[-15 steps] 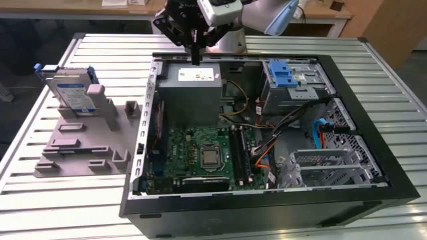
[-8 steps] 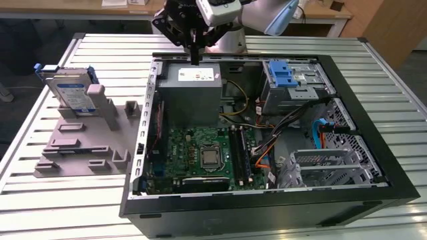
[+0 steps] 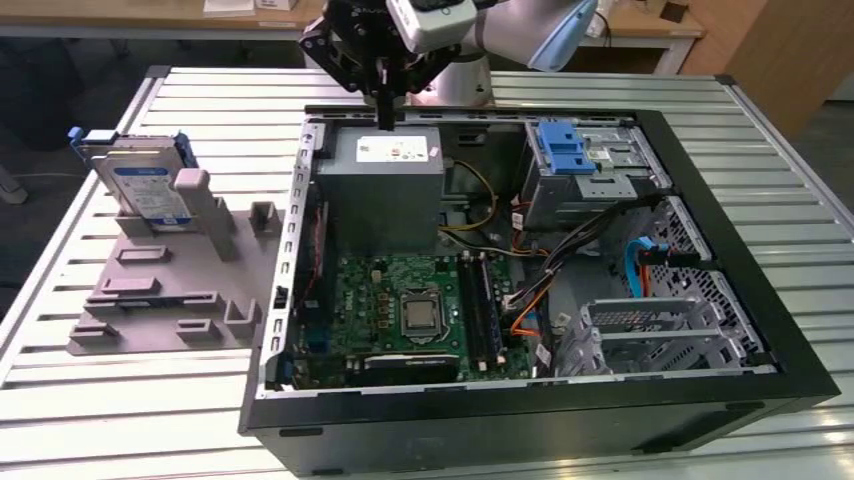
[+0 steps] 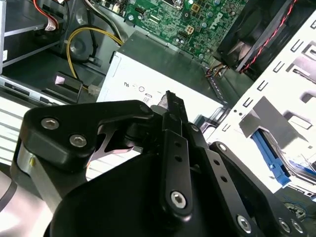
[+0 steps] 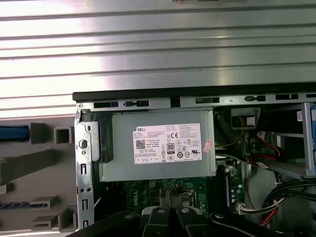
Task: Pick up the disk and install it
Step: 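Reach for the disk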
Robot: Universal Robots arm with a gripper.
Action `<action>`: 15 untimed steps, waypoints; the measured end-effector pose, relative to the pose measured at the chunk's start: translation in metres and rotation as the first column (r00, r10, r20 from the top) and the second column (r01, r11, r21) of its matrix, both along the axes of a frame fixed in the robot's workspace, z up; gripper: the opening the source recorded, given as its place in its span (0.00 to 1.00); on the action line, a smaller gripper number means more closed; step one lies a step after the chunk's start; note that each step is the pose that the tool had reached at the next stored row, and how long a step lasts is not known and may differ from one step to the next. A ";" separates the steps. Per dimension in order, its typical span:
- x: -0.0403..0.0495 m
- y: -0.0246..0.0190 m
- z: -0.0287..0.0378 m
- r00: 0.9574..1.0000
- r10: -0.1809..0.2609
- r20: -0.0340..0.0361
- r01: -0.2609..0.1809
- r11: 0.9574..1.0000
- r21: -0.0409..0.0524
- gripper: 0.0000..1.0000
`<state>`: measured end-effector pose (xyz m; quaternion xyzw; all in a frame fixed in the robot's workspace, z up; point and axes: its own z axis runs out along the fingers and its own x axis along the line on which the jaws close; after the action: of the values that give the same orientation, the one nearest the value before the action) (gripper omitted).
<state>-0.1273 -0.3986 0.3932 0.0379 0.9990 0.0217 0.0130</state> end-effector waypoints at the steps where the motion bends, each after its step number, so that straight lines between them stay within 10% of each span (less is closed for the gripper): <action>1: -0.0012 0.0000 0.0000 1.000 0.000 0.000 0.000 1.000 0.000 0.11; 15: -0.0067 0.0012 -0.0002 1.000 0.000 -0.001 0.000 1.000 0.000 0.11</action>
<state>-0.1339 -0.3974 0.3930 0.0379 0.9990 0.0217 0.0123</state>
